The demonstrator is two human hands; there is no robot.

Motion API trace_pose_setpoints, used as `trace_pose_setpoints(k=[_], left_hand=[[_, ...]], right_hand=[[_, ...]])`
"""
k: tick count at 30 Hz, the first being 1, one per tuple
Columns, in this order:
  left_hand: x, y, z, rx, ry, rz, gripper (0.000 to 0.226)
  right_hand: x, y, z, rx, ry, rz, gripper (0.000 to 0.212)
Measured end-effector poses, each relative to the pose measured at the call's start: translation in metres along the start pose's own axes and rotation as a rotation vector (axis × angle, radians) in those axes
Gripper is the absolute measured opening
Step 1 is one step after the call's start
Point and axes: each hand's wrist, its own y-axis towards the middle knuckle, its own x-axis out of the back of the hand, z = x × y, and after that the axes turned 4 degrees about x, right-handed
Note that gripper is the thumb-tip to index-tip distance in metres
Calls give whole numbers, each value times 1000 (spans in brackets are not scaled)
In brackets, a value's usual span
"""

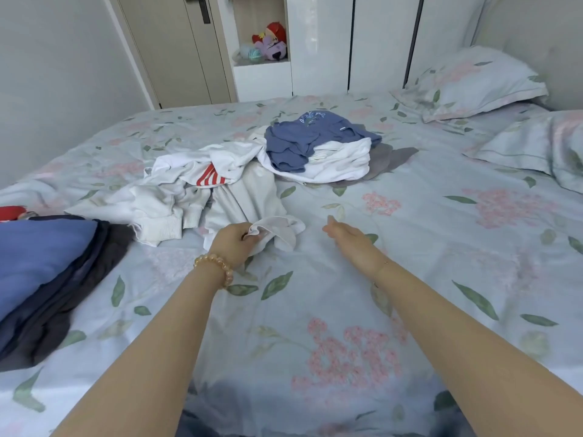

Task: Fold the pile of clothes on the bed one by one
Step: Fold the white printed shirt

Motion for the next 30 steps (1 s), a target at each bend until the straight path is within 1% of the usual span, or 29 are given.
trace_pose_setpoints(k=[2, 3, 7, 8, 10, 11, 12, 13, 14, 15, 16, 17, 18, 19, 20, 21, 22, 23, 24, 25, 26, 28, 29, 30], left_hand=[[7, -12, -9, -28, -67, 75, 48], [10, -19, -14, -40, -95, 112, 49], [10, -49, -30, -58, -168, 290, 50], [9, -58, -34, -56, -200, 345, 49], [3, -71, -40, -61, -248, 451, 32], [1, -77, -44, -79, -261, 487, 39], [-1, -80, -46, -92, -267, 504, 47], [0, -81, -49, -108, -272, 519, 48], [2, -81, -52, -125, -284, 530, 40], [8, -81, -56, -137, -306, 545, 27], [16, -79, -58, -122, -346, 567, 17], [24, -76, -59, -83, -400, 597, 18], [33, -73, -60, -26, -451, 606, 27], [39, -66, -58, 38, -500, 559, 34], [42, -57, -55, 110, -545, 455, 35], [43, -48, -50, 202, -588, 318, 33], [42, -39, -42, 326, -617, 190, 34], [38, -33, -37, 447, -641, 133, 38], [32, -29, -33, 543, -663, 150, 47], [26, -25, -32, 591, -700, 213, 57], [21, -25, -36, 607, -740, 262, 69], [11, -14, -42, 582, -822, 261, 95], [5, -7, -41, 568, -850, 252, 109], [-6, 2, -38, 568, -869, 252, 123]], right_hand=[[2, 6, 5, -70, 164, -45, 49], [1, 7, 7, -102, 238, -32, 48], [-14, 1, 12, -164, 399, 111, 44], [-20, 0, 13, -162, 431, 138, 38], [-30, -2, 14, -117, 472, 198, 21], [-34, -1, 13, -79, 486, 212, 17], [-37, -1, 14, -47, 494, 205, 16], [-39, 0, 14, -24, 485, 169, 20], [-40, 1, 14, -8, 460, 110, 25], [-39, 2, 14, 7, 435, 58, 28], [-38, 3, 14, 21, 417, 28, 27], [-36, 3, 14, 48, 403, 22, 24], [-32, 2, 13, 100, 357, 20, 20], [-29, 0, 13, 170, 281, 11, 17], [-26, -5, 13, 243, 194, 9, 16], [-23, -11, 13, 305, 126, 24, 17], [-20, -20, 15, 340, 84, 68, 20], [-15, -30, 18, 370, 55, 131, 23], [-9, -40, 21, 404, 13, 197, 25], [-2, -52, 23, 437, -34, 265, 28], [4, -63, 24, 451, -85, 327, 35], [10, -79, 21, 464, -191, 428, 45], [10, -84, 16, 468, -262, 468, 40], [10, -88, 11, 475, -326, 507, 29]])
